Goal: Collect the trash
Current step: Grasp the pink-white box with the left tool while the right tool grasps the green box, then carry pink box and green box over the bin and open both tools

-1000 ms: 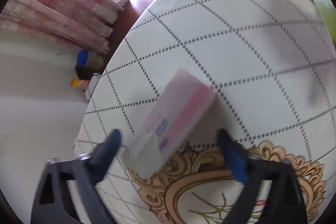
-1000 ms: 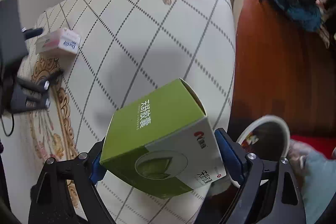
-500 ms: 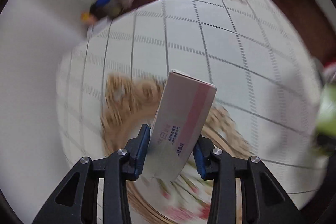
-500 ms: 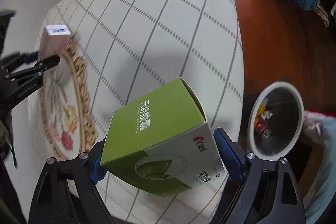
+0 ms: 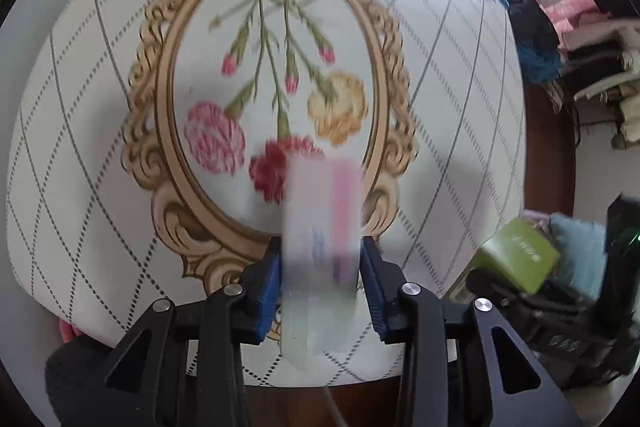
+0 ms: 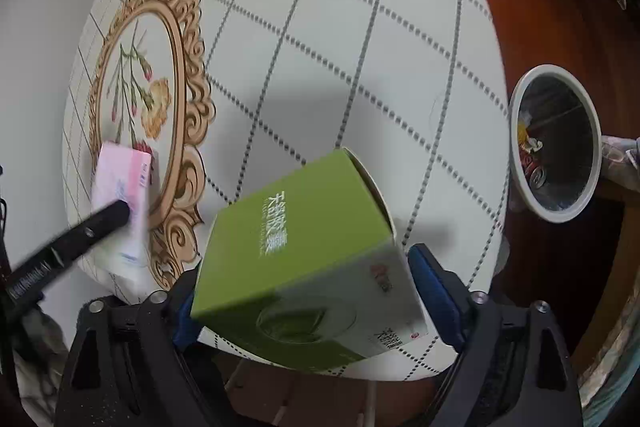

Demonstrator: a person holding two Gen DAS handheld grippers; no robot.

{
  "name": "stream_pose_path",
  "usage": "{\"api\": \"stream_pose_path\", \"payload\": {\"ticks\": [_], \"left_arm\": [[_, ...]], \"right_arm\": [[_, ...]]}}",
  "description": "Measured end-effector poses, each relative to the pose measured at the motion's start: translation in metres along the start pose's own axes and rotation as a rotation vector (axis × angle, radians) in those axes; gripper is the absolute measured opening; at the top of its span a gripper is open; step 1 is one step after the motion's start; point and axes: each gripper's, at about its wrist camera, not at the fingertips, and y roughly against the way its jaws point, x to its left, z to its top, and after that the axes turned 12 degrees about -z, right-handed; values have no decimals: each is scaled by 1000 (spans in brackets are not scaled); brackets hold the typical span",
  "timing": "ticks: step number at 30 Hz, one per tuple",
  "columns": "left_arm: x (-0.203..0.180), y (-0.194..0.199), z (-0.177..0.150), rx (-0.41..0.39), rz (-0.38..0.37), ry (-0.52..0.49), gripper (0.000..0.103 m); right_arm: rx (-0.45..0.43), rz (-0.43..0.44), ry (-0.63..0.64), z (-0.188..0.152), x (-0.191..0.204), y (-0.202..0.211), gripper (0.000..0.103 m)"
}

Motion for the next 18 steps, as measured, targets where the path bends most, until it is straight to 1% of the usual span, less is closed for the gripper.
{"api": "stream_pose_path", "payload": {"ticks": [2, 5, 9, 11, 13, 15, 18], "left_arm": [[-1, -7, -4, -8, 21, -36, 36], [-2, -19, -7, 6, 64, -63, 37], [-7, -18, -11, -36, 89, -86, 37], [-9, -18, -12, -59, 105, -97, 37], [-13, -16, -14, -88, 136, -121, 35], [-15, -15, -17, -113, 149, -134, 35], [-15, -3, -25, -147, 166, -153, 35]], "right_arm": [[7, -6, 3, -5, 3, -2, 94], [-7, -48, 29, -8, 8, -1, 94], [-34, -100, 74, -17, 13, 6, 95], [-34, -105, 88, -19, 16, 7, 95], [-34, -92, 99, -20, 18, 8, 95], [-35, -87, 101, -21, 18, 7, 95], [-91, -86, 82, -22, 13, 12, 94]]}}
